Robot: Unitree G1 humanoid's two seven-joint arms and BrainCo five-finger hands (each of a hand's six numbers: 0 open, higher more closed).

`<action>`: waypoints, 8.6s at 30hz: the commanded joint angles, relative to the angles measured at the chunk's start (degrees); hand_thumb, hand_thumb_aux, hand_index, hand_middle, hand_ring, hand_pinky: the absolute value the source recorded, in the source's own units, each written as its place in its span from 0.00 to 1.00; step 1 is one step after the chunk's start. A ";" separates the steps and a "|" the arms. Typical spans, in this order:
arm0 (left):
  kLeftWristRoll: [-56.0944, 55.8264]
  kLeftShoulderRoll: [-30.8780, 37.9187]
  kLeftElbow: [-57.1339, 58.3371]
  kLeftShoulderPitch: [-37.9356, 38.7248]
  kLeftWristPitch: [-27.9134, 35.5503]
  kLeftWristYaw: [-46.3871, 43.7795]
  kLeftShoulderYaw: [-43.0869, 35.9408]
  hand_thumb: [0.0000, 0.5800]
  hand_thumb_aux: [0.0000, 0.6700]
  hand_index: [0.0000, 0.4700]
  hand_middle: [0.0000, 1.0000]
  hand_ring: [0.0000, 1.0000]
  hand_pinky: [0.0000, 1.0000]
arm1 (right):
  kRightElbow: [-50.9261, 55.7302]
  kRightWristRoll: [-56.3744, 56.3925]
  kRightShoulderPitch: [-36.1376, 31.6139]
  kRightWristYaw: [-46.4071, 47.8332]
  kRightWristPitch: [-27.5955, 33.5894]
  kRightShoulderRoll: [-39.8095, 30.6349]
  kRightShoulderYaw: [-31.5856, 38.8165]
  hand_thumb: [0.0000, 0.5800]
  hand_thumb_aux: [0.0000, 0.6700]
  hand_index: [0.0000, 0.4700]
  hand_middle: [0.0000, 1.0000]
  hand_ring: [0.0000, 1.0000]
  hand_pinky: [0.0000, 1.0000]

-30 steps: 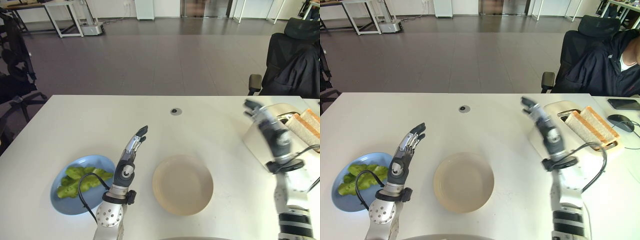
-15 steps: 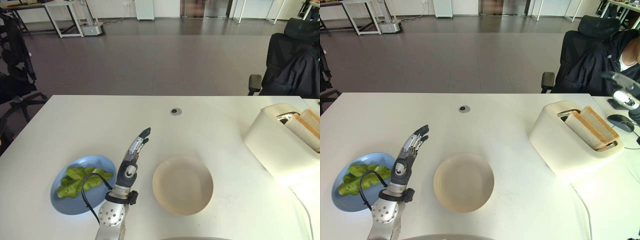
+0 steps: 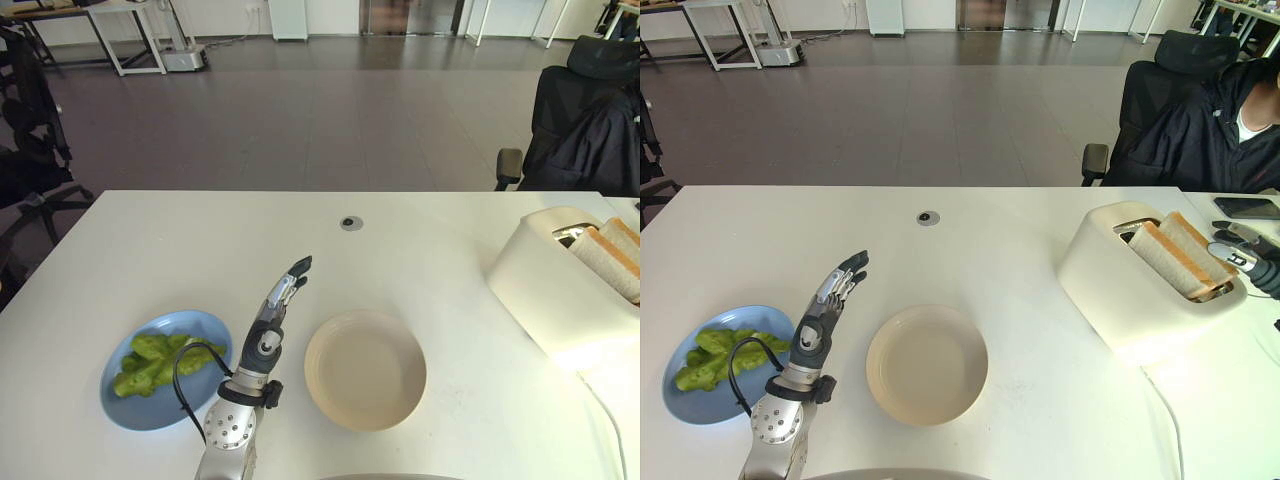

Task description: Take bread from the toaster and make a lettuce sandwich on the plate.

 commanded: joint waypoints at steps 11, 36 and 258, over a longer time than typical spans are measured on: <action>0.24 0.13 0.74 0.35 -0.53 0.17 0.39 0.00 0.00 0.00 0.00 0.00 0.00 | -2.28 0.86 -0.63 0.39 -1.41 -0.78 3.73 0.80 0.56 0.56 0.00 0.00 0.00; 1.36 0.06 2.12 0.47 -2.14 1.70 1.78 0.00 0.00 0.00 0.00 0.00 0.00 | -20.68 18.12 -11.73 4.71 15.46 -1.28 -5.26 1.00 1.00 1.00 0.00 0.00 0.00; 41.70 12.77 -23.99 5.97 1.80 11.44 4.12 0.00 0.00 0.00 0.00 0.00 0.00 | -52.14 9.09 -17.93 29.11 40.92 20.64 47.37 1.00 1.00 1.00 0.00 0.00 0.00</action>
